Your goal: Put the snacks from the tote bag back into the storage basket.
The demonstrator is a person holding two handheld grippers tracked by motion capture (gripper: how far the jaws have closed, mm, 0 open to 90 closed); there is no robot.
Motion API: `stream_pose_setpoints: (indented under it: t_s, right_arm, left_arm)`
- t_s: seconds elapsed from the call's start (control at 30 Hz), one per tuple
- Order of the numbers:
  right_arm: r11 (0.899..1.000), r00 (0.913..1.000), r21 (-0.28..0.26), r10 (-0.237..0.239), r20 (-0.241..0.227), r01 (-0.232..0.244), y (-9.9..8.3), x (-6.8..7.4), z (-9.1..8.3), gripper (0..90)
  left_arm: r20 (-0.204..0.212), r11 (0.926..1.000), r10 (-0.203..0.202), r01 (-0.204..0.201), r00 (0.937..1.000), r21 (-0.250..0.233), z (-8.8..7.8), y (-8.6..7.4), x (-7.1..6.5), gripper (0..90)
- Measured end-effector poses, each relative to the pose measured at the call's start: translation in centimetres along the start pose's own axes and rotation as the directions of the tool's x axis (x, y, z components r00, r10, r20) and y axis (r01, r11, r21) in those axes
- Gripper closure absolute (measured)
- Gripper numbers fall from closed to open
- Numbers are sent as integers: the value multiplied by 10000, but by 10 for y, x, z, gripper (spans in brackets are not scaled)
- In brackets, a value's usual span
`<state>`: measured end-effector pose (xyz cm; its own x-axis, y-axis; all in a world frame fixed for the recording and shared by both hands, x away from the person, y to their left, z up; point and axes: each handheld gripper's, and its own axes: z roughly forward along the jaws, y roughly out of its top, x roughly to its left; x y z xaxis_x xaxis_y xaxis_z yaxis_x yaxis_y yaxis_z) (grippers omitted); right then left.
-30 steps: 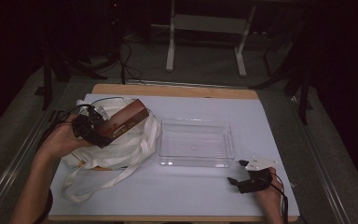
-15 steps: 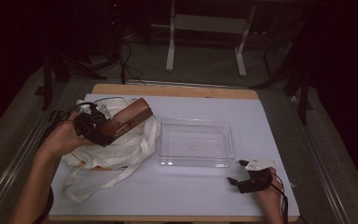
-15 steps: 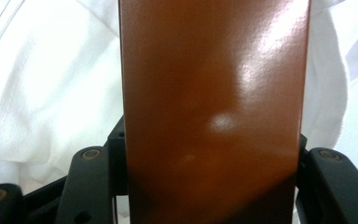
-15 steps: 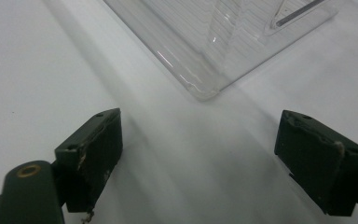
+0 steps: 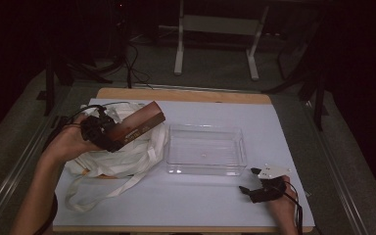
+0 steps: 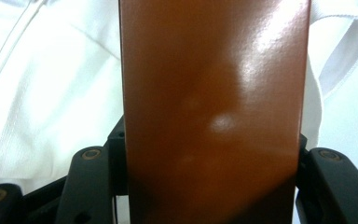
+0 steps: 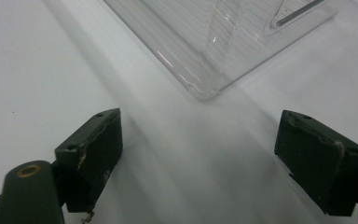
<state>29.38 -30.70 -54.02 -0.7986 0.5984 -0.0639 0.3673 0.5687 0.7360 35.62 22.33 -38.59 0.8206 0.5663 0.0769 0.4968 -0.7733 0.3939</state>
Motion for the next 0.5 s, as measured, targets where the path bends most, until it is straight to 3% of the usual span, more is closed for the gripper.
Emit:
stream_pose_setpoints:
  t_s: [0.5]
  right_arm:
    - [10000, 10000, -1, -3, 1, 3, 0, 0, 0, 152]
  left_arm:
    - [26, 9987, 507, -507, 9987, 2, -4, 12, -7, 438]
